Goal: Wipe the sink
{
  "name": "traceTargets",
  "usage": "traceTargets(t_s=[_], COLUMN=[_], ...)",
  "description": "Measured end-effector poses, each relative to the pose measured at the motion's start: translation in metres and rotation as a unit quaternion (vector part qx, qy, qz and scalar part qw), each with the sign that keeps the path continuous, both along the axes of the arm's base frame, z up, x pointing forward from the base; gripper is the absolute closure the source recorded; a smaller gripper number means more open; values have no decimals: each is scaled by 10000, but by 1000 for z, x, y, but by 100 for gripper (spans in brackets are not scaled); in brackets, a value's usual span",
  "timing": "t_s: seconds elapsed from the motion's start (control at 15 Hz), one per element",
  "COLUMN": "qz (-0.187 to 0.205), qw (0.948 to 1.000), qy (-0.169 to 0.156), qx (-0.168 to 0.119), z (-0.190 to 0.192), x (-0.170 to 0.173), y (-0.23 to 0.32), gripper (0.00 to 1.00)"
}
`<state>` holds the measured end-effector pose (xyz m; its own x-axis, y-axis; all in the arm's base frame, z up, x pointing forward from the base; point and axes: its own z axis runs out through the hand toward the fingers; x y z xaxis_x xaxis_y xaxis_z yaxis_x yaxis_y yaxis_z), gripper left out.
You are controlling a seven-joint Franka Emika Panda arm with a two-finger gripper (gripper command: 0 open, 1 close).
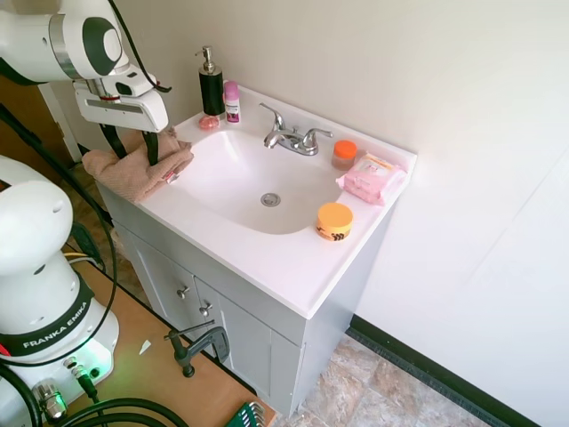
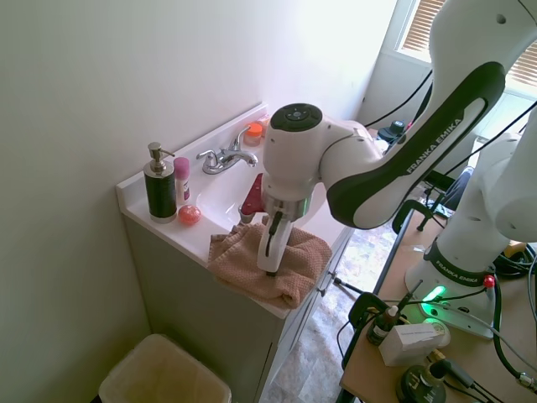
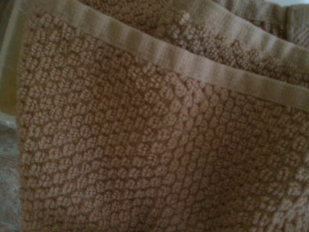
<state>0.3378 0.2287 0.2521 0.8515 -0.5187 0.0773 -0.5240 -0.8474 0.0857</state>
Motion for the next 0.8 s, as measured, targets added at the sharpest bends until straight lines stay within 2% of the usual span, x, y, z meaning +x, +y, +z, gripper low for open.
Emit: traceTargets(t_s=[0.8], qz=[89], qw=[9999], qy=[-73], qx=[-16], z=[1], x=[-3], y=[9], gripper=[100])
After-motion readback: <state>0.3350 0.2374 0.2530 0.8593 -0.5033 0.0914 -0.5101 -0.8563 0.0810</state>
